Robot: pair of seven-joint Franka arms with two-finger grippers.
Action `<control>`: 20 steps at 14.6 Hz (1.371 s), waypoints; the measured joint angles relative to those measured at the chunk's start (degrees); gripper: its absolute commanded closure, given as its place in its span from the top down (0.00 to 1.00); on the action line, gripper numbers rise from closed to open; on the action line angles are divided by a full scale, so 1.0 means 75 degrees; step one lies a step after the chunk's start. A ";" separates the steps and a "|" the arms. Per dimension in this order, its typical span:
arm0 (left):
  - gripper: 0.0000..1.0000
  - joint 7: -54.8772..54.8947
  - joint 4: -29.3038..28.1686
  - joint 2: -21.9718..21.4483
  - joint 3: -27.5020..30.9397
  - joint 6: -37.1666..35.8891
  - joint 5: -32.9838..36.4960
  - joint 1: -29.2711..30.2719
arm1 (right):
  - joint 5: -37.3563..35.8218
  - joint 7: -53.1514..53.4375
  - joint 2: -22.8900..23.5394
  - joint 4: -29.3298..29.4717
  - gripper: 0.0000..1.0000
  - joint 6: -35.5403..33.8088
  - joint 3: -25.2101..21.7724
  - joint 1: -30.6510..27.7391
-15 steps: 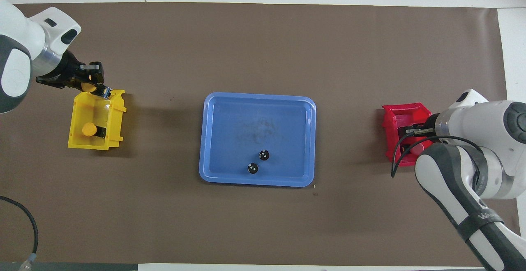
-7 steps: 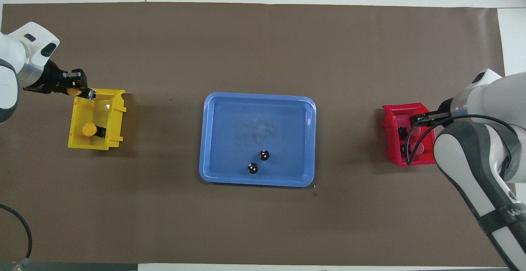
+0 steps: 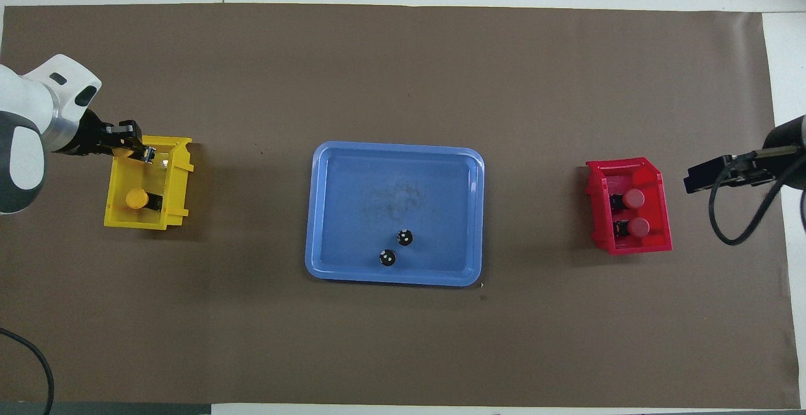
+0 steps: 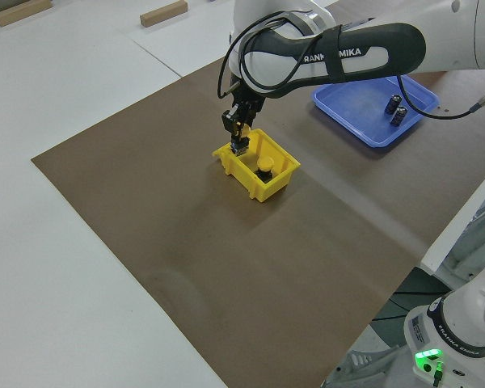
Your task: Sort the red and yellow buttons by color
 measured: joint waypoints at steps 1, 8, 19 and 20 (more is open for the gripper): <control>0.02 0.0000 -0.0145 -0.0004 0.0000 0.0124 0.0000 0.0000 | -0.0067 0.0000 0.0001 0.0218 1.00 -0.0189 -0.0026 -0.0036; 0.46 0.0000 -0.0847 0.0011 -0.0008 0.1178 0.0000 0.0000 | -0.0156 0.0000 0.0193 0.0888 1.00 -0.0564 -0.0040 -0.0477; 0.90 -0.0001 0.0269 -0.0042 -0.0013 -0.0267 0.0000 -0.0137 | -0.0154 0.0016 0.0403 0.1028 1.00 -0.0619 0.0133 -0.0670; 1.00 0.0007 0.0589 -0.0063 -0.0001 -0.0728 0.0000 -0.0126 | -0.0154 0.0016 0.0402 0.1037 1.00 -0.0572 0.0140 -0.0670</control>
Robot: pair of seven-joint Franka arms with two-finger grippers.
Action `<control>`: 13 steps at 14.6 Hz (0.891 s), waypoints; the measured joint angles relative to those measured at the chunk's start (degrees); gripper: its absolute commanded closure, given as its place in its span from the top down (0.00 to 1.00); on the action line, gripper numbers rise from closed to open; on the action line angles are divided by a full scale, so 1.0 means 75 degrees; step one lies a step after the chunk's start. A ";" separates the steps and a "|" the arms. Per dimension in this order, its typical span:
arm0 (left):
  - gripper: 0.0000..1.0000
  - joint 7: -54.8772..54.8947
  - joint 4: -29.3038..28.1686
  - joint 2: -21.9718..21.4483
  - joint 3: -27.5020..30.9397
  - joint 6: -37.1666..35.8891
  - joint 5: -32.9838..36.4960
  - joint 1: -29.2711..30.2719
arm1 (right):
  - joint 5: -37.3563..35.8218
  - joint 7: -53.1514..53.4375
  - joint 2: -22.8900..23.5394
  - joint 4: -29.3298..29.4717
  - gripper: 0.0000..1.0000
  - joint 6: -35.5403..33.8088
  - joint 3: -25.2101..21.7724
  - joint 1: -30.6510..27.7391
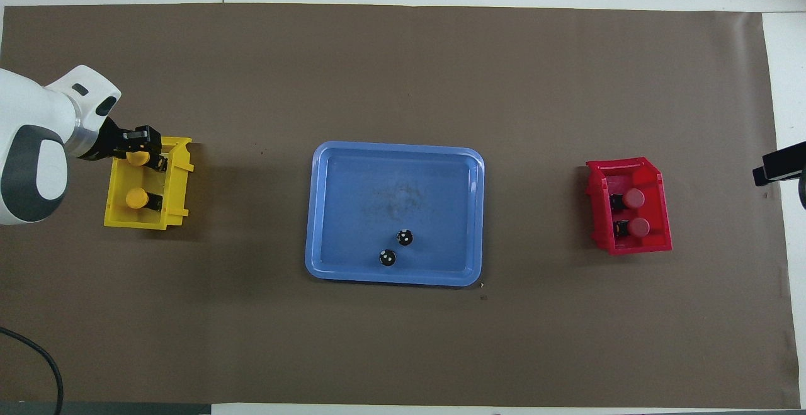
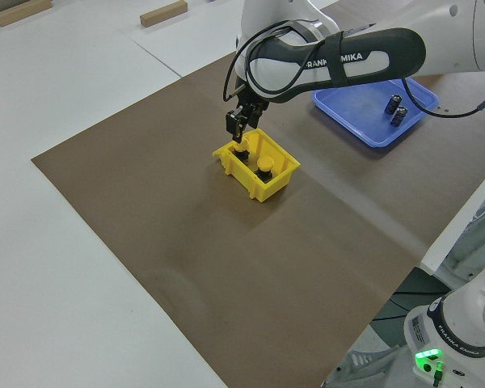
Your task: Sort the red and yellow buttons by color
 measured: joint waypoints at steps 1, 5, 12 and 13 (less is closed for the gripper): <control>1.00 0.0028 0.0320 -0.0026 0.0006 -0.0455 0.0000 0.0009 | 0.0000 0.0000 0.0000 0.0001 1.00 0.0097 0.0007 0.0000; 1.00 0.0149 0.1261 -0.0341 -0.0006 -0.1969 0.0000 -0.0005 | 0.0000 0.0000 0.0000 0.0007 1.00 0.0166 0.0012 -0.0017; 1.00 0.0867 0.1700 -0.1605 -0.0173 -0.3605 0.0000 -0.0055 | 0.0000 0.0000 0.0000 0.0005 1.00 0.0158 0.0008 -0.0102; 1.00 0.0870 0.1871 -0.1663 -0.0227 -0.3824 0.0000 -0.0057 | 0.0000 0.0000 0.0000 -0.0001 1.00 0.0156 0.0007 -0.0102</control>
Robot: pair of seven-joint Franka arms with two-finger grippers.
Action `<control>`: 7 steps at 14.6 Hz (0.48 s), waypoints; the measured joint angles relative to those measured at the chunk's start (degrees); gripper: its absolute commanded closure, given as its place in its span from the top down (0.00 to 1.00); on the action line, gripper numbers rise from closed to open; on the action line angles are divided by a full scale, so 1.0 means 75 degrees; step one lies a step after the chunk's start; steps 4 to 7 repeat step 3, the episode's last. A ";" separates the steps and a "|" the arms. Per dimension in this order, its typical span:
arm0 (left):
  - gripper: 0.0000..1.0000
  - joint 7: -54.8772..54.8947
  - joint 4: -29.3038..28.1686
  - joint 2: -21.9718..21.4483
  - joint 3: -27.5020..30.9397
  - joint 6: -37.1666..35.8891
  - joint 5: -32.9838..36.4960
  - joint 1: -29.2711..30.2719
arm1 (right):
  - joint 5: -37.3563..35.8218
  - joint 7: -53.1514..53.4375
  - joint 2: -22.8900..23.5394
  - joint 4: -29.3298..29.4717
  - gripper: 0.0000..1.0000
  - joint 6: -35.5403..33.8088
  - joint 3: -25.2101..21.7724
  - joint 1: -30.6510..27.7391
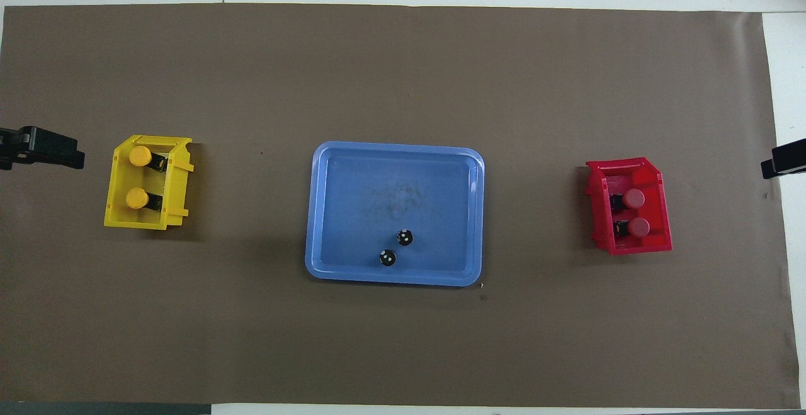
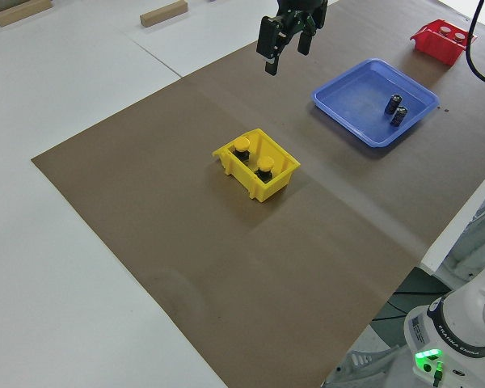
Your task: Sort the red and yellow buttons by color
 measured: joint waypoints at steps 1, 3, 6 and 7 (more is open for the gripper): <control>1.00 0.0001 0.0176 -0.0030 -0.0046 -0.0186 0.0000 -0.0002 | 0.0000 0.0000 0.0000 -0.0004 1.00 0.0000 0.0000 0.0000; 1.00 0.0002 0.0363 -0.0057 -0.0099 -0.0349 0.0000 -0.0015 | 0.0000 0.0000 0.0000 -0.0013 1.00 -0.0006 0.0000 0.0000; 1.00 0.0002 0.0363 -0.0057 -0.0099 -0.0349 0.0000 -0.0015 | 0.0000 0.0000 0.0000 -0.0013 1.00 -0.0006 0.0000 0.0000; 1.00 0.0002 0.0363 -0.0057 -0.0099 -0.0349 0.0000 -0.0015 | 0.0000 0.0000 0.0000 -0.0013 1.00 -0.0006 0.0000 0.0000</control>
